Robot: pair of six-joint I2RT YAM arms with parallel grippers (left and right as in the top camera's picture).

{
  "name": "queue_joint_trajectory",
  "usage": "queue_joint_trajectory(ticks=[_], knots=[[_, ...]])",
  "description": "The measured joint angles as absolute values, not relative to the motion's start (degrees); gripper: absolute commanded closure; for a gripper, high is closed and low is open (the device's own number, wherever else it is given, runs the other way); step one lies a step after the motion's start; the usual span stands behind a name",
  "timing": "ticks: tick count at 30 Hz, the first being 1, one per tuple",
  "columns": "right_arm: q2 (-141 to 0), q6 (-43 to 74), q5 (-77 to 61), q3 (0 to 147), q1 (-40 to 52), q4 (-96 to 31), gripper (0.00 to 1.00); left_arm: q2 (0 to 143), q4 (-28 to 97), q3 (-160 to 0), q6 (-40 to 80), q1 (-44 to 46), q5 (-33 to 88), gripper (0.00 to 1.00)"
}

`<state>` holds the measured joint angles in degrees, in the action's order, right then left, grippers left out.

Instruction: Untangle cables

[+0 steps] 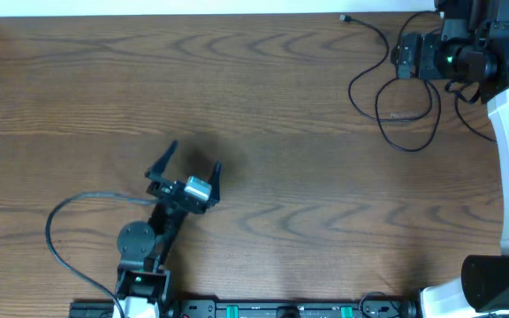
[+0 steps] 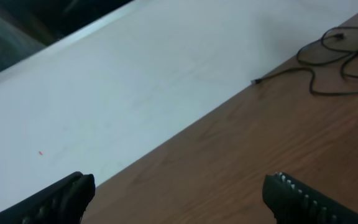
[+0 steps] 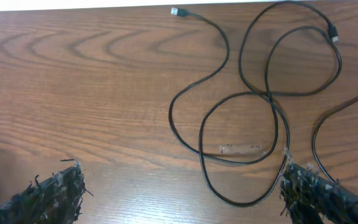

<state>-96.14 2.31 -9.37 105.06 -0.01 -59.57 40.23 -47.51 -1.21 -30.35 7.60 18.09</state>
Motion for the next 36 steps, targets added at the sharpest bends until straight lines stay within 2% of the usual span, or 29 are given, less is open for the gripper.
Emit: queue_joint_trajectory(ticks=[11,26,36], knots=[[-96.1,2.3,-9.4,105.1,0.0,-59.6,0.01,24.5,-28.0,-0.4,-30.9,7.5,16.4,0.09],[-96.1,2.3,-9.4,105.0,0.1,-59.6,0.01,10.1,-3.7,-0.3,-31.4,6.8,14.7,0.09],[-96.1,2.3,-9.4,105.0,0.1,-59.6,0.01,4.4,0.0,-0.7,-31.4,6.8,13.8,0.09]])
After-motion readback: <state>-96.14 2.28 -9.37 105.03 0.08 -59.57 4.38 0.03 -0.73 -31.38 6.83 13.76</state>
